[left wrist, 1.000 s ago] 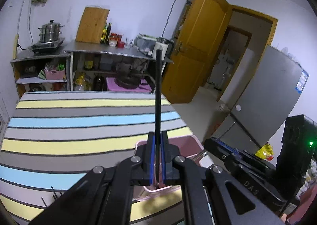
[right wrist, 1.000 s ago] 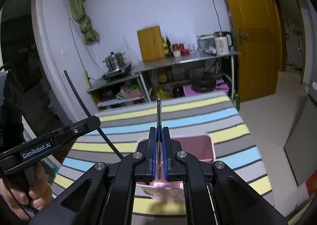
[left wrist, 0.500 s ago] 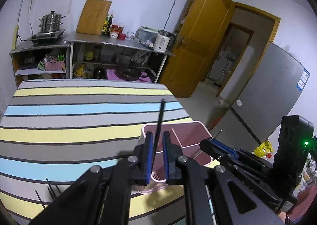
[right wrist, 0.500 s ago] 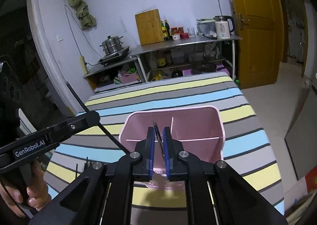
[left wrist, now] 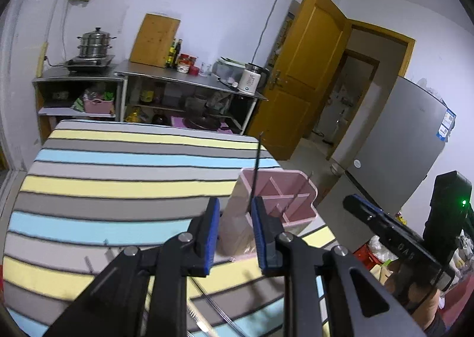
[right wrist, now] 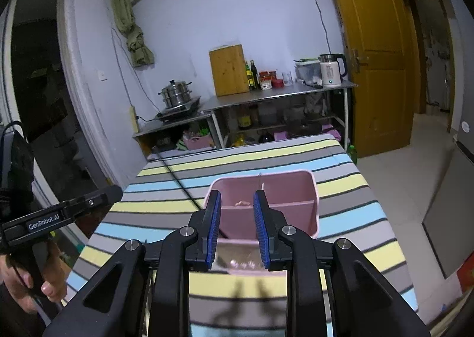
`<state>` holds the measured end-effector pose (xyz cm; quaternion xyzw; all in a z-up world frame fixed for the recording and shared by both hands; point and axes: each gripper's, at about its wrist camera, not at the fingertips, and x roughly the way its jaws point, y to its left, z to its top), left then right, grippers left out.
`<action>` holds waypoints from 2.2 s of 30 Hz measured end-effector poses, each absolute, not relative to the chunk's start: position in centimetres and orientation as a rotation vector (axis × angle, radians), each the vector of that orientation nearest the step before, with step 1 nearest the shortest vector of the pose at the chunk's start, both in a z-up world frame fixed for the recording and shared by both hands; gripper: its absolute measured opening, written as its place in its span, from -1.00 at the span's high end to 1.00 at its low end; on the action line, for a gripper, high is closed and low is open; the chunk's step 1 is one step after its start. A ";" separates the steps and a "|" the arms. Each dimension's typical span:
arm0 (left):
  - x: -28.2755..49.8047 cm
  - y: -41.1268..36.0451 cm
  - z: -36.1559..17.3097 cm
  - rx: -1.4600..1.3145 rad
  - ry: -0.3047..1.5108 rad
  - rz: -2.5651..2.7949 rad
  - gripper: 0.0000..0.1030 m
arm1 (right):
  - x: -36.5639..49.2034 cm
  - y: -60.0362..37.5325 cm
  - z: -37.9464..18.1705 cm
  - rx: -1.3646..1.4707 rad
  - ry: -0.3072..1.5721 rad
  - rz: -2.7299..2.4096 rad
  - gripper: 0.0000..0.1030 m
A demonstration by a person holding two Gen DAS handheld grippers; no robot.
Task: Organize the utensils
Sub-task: 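Open both tools to drop the chopsticks into the basket, then return left tool to grasp a chopstick while right tool grasps another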
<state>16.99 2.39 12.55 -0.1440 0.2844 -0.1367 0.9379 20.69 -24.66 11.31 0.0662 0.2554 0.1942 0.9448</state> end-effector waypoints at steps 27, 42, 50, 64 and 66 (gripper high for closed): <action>9.1 7.4 -0.6 -0.323 0.758 -0.041 0.55 | 15.0 -18.1 0.5 -0.012 0.752 0.532 0.54; 14.5 10.0 -4.6 -0.373 0.872 0.084 0.55 | 20.0 -13.9 -3.4 -0.109 0.869 0.556 0.54; 15.7 9.2 -4.8 -0.314 0.888 0.116 0.55 | 22.9 -11.8 -5.3 -0.145 0.932 0.571 0.55; 16.2 8.6 -4.6 -0.220 0.906 0.189 0.83 | 23.9 -9.7 -5.6 -0.240 0.936 0.544 0.89; 16.3 8.7 -4.6 -0.231 0.910 0.180 0.87 | 24.1 -9.7 -5.6 -0.235 0.940 0.548 0.89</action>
